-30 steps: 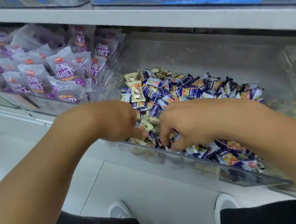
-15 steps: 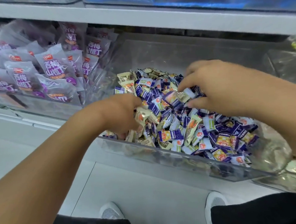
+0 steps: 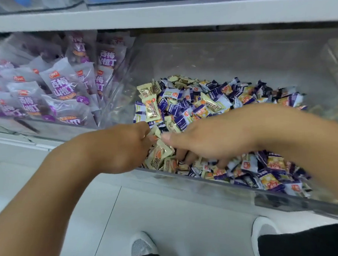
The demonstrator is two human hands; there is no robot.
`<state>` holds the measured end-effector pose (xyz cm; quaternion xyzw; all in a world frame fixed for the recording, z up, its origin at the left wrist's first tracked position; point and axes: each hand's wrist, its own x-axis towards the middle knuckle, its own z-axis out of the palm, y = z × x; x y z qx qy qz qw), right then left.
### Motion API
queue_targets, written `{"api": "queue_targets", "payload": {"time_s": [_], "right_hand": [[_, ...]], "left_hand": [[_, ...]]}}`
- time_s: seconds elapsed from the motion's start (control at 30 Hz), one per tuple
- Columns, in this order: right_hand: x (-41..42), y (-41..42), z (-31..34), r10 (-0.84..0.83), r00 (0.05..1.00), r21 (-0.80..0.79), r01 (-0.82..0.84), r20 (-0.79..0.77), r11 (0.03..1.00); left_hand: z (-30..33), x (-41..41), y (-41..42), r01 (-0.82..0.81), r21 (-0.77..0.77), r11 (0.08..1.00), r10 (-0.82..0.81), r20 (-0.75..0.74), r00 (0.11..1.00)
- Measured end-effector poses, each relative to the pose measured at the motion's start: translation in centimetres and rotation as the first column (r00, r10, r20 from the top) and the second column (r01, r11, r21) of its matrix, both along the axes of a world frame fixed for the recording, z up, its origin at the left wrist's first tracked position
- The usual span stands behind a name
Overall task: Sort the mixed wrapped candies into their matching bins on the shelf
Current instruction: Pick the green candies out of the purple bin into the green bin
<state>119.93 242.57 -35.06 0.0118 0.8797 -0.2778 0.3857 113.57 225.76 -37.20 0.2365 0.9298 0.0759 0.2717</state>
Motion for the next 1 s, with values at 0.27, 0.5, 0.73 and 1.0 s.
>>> {"api": "queue_targets", "payload": {"time_s": [0.27,0.5,0.73,1.0], "right_hand": [[-2.1,5.0,-0.2,-0.364,0.923,-0.148,0.345,-0.127,0.927],[-2.8,6.9,-0.2,-0.582,0.731,-0.235,0.533,-0.356,0.813],[-1.6,7.4,0.7,-0.368,0.585,-0.032,0.504,-0.723,0.863],[-0.7,4.0,-1.3,-0.002,0.809,0.294,0.215,-0.587,0.931]], "left_hand": [[-0.7,-0.9,1.2,-0.15,0.089,0.985,0.132,0.189,0.973],[-1.1,-1.2,1.5,-0.135,0.158,0.978,0.096,0.232,0.968],[-1.7,-1.5,2.9,-0.235,0.28,0.931,0.183,0.201,0.962],[-0.1,-2.1,3.8,0.015,0.33,0.944,0.052,-0.193,0.98]]}}
